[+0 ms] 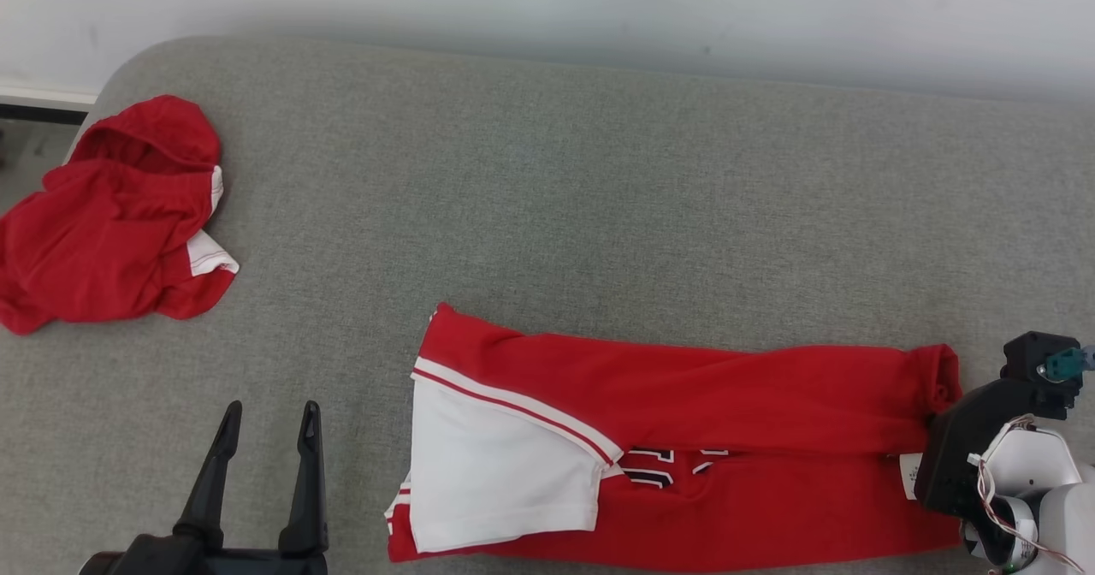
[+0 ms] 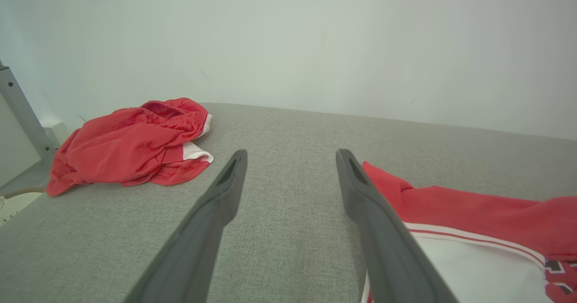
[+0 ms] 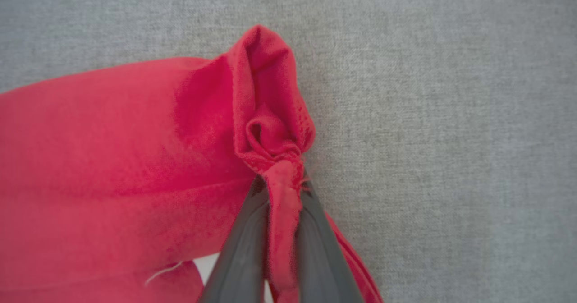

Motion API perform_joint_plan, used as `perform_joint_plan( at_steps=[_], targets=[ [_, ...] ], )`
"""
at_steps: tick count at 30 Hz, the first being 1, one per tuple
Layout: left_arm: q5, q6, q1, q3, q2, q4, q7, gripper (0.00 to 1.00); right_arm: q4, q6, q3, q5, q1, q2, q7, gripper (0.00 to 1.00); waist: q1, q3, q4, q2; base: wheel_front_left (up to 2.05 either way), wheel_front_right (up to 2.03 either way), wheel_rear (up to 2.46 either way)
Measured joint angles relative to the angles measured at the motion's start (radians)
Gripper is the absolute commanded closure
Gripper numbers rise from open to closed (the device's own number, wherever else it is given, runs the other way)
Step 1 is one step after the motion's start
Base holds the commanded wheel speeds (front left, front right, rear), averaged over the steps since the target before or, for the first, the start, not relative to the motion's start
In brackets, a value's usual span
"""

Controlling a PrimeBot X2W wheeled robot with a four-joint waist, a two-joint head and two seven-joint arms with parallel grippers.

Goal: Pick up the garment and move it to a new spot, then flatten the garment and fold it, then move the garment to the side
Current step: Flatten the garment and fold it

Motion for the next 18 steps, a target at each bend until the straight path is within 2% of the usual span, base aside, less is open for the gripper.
perform_joint_plan(
  at_steps=[10, 18],
  targets=[
    [-0.001, 0.005, 0.005, -0.007, 0.008, -0.001, 0.0, 0.0, -0.089, 0.006, -0.18, -0.055, 0.046, 0.002, -0.059, 1.0, 0.0, -0.03, -0.034, 0.0001, 0.0, 0.0, 0.0],
    [-0.003, 0.012, 0.024, -0.012, 0.015, -0.015, 0.003, 0.0, -0.144, 0.006, -0.317, -0.128, 0.047, -0.037, -0.106, 1.0, 0.0, -0.054, -0.074, 0.0, 0.0, 0.0, 0.0]
  ],
)
